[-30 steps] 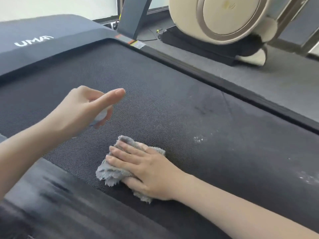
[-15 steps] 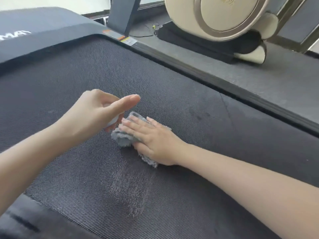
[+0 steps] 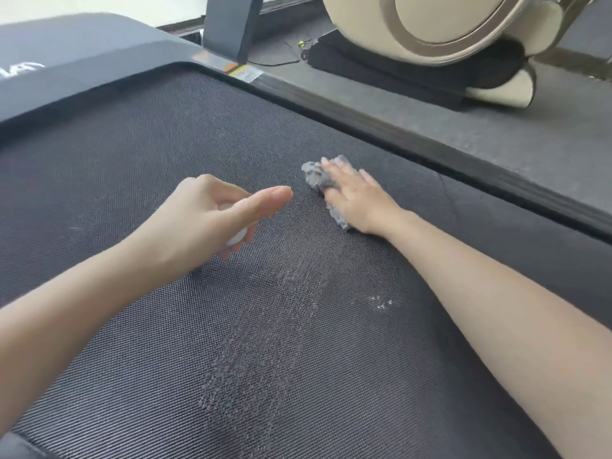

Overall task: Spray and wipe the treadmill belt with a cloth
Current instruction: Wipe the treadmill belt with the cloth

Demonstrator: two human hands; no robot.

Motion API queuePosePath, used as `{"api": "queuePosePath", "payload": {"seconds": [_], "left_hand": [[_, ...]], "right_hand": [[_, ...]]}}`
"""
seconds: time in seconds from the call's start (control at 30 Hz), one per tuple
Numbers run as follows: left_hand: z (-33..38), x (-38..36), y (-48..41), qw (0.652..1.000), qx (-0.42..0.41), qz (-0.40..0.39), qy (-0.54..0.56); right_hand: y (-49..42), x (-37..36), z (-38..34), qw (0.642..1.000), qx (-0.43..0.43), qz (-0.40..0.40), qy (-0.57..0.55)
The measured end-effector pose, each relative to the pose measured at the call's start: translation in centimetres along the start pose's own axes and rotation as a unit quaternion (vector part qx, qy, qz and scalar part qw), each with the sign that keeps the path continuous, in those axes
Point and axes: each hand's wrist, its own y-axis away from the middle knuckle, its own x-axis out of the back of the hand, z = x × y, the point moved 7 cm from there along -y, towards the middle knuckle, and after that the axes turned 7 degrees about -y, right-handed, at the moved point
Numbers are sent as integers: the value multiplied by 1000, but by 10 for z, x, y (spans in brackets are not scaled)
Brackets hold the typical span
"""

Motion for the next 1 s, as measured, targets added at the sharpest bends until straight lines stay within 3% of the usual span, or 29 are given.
{"api": "queuePosePath", "payload": {"seconds": [0.13, 0.53, 0.77, 1.0], "left_hand": [[5, -7, -5, 1000, -2, -1, -4], [11, -15, -15, 1000, -22, -18, -5], [4, -13, -13, 999, -26, -30, 35], [2, 5, -7, 996, -56, -52, 48]], "right_hand": [[-11, 21, 57, 996, -86, 22, 1], [4, 43, 133, 979, -198, 34, 15], [22, 39, 112, 964, -259, 48, -13], [69, 20, 6, 985, -169, 26, -21]]}}
